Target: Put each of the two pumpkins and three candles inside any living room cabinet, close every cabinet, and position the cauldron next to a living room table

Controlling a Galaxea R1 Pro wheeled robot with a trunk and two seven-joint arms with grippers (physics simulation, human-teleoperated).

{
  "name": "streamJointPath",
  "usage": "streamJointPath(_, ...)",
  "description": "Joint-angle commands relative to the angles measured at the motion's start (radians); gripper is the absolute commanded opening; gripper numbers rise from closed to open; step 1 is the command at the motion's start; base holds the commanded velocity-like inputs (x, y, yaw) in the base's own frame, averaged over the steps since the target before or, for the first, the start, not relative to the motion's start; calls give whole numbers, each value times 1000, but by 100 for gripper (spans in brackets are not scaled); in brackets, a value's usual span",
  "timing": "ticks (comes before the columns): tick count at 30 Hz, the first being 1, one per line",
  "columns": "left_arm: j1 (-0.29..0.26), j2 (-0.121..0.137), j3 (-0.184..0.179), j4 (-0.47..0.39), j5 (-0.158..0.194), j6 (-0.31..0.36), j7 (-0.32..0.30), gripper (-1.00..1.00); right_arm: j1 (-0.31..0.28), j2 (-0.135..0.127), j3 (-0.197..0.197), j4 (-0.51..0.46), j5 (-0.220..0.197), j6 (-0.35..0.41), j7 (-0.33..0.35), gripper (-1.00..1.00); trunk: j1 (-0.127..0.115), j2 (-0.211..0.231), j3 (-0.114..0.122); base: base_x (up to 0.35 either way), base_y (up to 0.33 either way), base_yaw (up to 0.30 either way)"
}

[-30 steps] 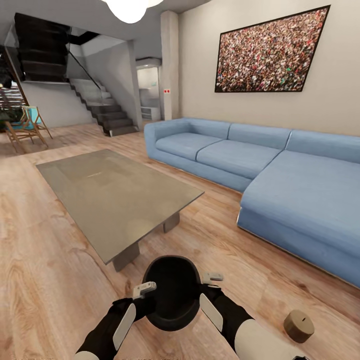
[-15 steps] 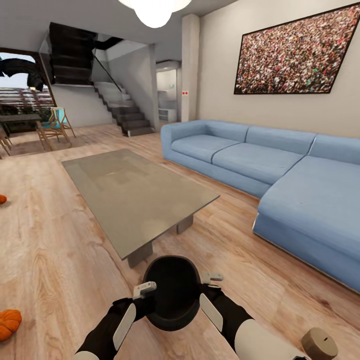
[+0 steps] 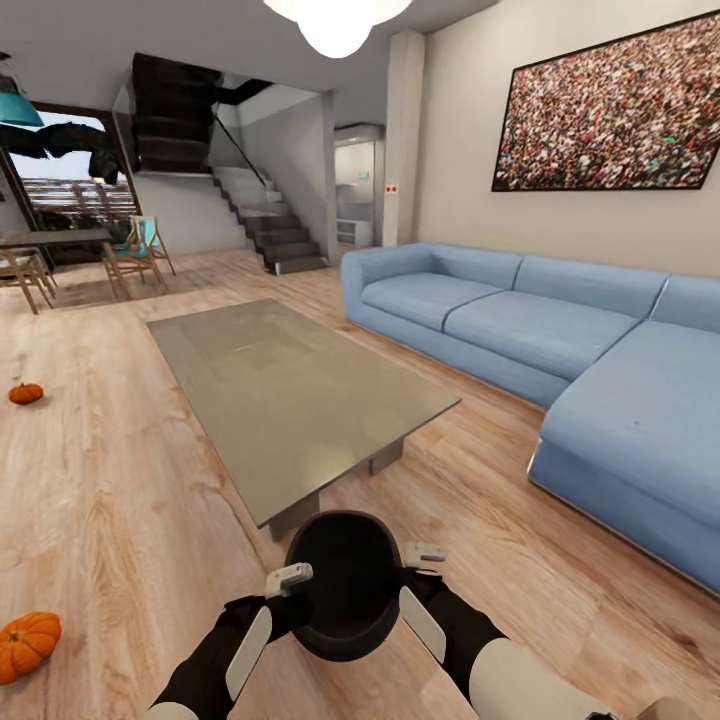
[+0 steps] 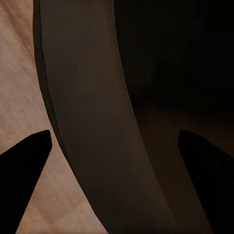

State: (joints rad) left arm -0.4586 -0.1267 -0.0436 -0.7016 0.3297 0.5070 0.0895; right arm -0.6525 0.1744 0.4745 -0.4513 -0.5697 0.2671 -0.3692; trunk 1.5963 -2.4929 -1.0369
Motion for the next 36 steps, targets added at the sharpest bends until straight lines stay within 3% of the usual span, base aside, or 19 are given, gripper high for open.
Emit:
streamJointPath(1, 0, 1, 16, -1, -9, 1, -1, -100, -1, 0, -8, -3, -3, -3, 98, -100, 4, -7, -3, 1, 0, 62)
streamJointPath(4, 0, 1, 16, -1, -9, 1, -1, -100, -1, 0, -8, -3, -3, -3, 98, -100, 5, -8, -14, 0, 0, 22)
streamJointPath(30, 0, 1, 16, -1, -9, 1, -1, -100, -1, 0, -9, -3, -3, -5, 98, -100, 5, -8, -11, 45, 0, 44)
streamJointPath(36, 0, 1, 16, -1, -9, 1, -1, -100, -1, 0, -10, -3, -4, -5, 98, -100, 8, -9, -34, 0, 0, 0)
